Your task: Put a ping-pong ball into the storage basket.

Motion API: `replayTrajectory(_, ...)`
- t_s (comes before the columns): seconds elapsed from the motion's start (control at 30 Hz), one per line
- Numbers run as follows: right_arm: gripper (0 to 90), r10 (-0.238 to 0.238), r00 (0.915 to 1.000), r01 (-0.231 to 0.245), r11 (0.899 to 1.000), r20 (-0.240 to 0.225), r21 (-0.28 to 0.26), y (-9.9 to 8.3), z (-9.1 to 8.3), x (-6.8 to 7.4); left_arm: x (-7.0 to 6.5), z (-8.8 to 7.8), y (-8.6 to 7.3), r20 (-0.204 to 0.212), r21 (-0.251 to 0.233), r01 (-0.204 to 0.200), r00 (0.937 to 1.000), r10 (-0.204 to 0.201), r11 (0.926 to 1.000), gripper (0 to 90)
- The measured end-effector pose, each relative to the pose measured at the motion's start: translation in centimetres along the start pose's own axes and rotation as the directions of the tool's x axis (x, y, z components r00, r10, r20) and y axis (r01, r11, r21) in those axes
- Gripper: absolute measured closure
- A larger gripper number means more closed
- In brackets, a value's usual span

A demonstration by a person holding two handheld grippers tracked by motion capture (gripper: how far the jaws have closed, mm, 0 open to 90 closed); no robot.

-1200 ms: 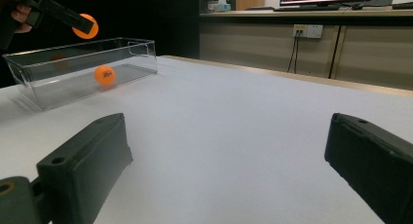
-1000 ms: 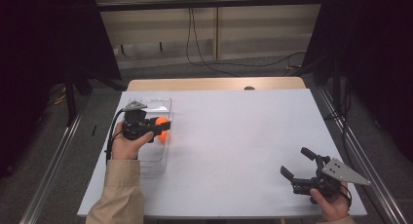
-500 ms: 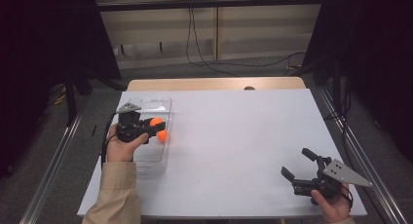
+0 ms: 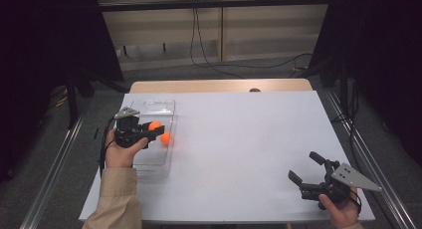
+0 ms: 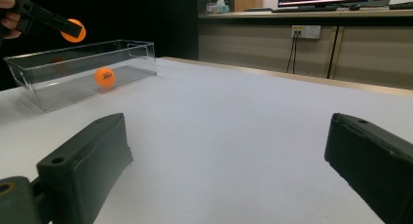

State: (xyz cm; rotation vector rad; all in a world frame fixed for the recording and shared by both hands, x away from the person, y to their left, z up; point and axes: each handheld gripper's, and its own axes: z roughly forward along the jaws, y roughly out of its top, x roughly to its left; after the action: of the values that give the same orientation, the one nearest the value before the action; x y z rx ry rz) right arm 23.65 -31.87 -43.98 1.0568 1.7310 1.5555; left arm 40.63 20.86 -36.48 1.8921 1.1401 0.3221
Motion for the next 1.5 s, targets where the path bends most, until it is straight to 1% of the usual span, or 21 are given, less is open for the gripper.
replayTrajectory(0.03,1.9,-0.003,1.0000,0.003,1.000,0.000,-0.001,0.0,0.0,0.0,0.1,-0.1,-0.1,-0.009,-0.003,0.003,1.0000,-0.003,1.0000,50.5)
replayTrajectory(0.13,1.9,0.000,1.0000,0.000,1.000,-0.001,-0.002,0.1,0.0,0.0,0.3,-0.1,-0.3,-0.011,-0.006,0.005,0.9999,-0.005,1.0000,49.4)
replayTrajectory(0.17,1.9,0.001,1.0000,-0.001,1.000,-0.003,-0.004,0.1,0.1,0.1,0.4,-0.2,-0.4,-0.021,-0.010,0.012,0.9997,-0.012,0.9999,47.5)
replayTrajectory(0.2,1.9,-0.010,0.9999,0.010,1.000,-0.005,-0.003,0.2,0.1,0.1,0.4,-0.1,-0.4,-0.028,-0.016,0.016,0.9995,-0.017,0.9997,41.0)
replayTrajectory(0.23,1.9,-0.010,0.9999,0.010,1.000,-0.006,-0.004,0.2,0.2,0.2,0.5,-0.2,-0.5,-0.037,-0.014,0.010,0.9992,-0.010,0.9999,37.7)
replayTrajectory(0.27,1.9,-0.011,0.9999,0.011,1.000,-0.007,-0.002,0.2,0.2,0.2,0.5,-0.3,-0.6,-0.044,-0.021,0.007,0.9990,-0.008,0.9997,37.2)
replayTrajectory(0.37,1.9,-0.011,0.9999,0.011,1.000,-0.008,0.003,0.2,0.3,0.3,0.7,-0.6,-0.9,-0.057,-0.032,0.011,0.9983,-0.012,0.9994,29.6)
replayTrajectory(0.43,1.9,-0.007,1.0000,0.007,1.000,-0.006,0.004,0.1,0.2,0.3,0.6,-0.8,-1.0,-0.059,-0.033,0.009,0.9982,-0.011,0.9994,26.3)
replayTrajectory(0.6,1.9,-0.005,1.0000,0.005,1.000,-0.001,0.000,0.1,-0.1,0.1,0.2,-1.1,-1.7,-0.050,-0.062,0.016,0.9986,-0.019,0.9980,19.0)
replayTrajectory(0.73,1.9,-0.005,1.0000,0.005,1.000,0.004,0.000,0.1,-0.2,0.2,0.1,-1.5,-2.2,-0.051,-0.081,0.021,0.9984,-0.026,0.9965,15.6)
replayTrajectory(0.83,1.9,-0.005,1.0000,0.005,1.000,0.005,0.000,0.1,-0.3,0.2,-0.1,-1.9,-2.6,-0.045,-0.111,0.029,0.9984,-0.034,0.9934,14.2)
replayTrajectory(0.97,1.9,-0.005,1.0000,0.005,1.000,0.008,0.002,0.0,-0.3,0.1,-0.4,-2.0,-3.4,-0.044,-0.127,0.025,0.9986,-0.031,0.9916,11.5)
replayTrajectory(1.03,1.9,-0.005,1.0000,0.005,1.000,0.008,0.003,0.0,-0.3,0.1,-0.4,-2.2,-3.7,-0.041,-0.145,0.029,0.9985,-0.036,0.9890,10.1)
replayTrajectory(1.17,1.9,-0.003,1.0000,0.003,1.000,0.008,0.002,0.0,-0.4,0.2,-0.7,-2.6,-4.3,-0.052,-0.175,0.021,0.9982,-0.030,0.9843,9.6)
replayTrajectory(1.23,1.9,-0.002,1.0000,0.002,1.000,0.008,0.001,0.0,-0.4,0.2,-0.9,-2.7,-4.5,-0.048,-0.180,0.018,0.9985,-0.027,0.9835,8.9)
replayTrajectory(1.3,1.9,-0.004,1.0000,0.004,1.000,0.007,0.002,0.0,-0.4,0.2,-1.1,-2.7,-4.8,-0.049,-0.192,0.016,0.9985,-0.026,0.9812,7.9)
replayTrajectory(1.33,1.9,-0.003,1.0000,0.003,1.000,0.007,0.002,0.0,-0.4,0.2,-1.2,-2.7,-4.9,-0.049,-0.191,0.014,0.9985,-0.024,0.9815,7.6)
replayTrajectory(1.37,1.9,-0.004,1.0000,0.004,1.000,0.007,0.002,0.0,-0.4,0.2,-1.3,-2.7,-5.0,-0.050,-0.200,0.015,0.9984,-0.025,0.9798,7.5)
replayTrajectory(1.47,1.9,-0.002,1.0000,0.002,1.000,0.009,0.001,0.1,-0.4,0.2,-1.5,-2.8,-5.3,-0.054,-0.206,0.010,0.9983,-0.021,0.9785,6.8)
replayTrajectory(1.5,1.9,-0.002,1.0000,0.002,1.000,0.008,0.000,0.1,-0.4,0.2,-1.5,-2.8,-5.4,-0.054,-0.214,0.009,0.9983,-0.021,0.9768,6.6)
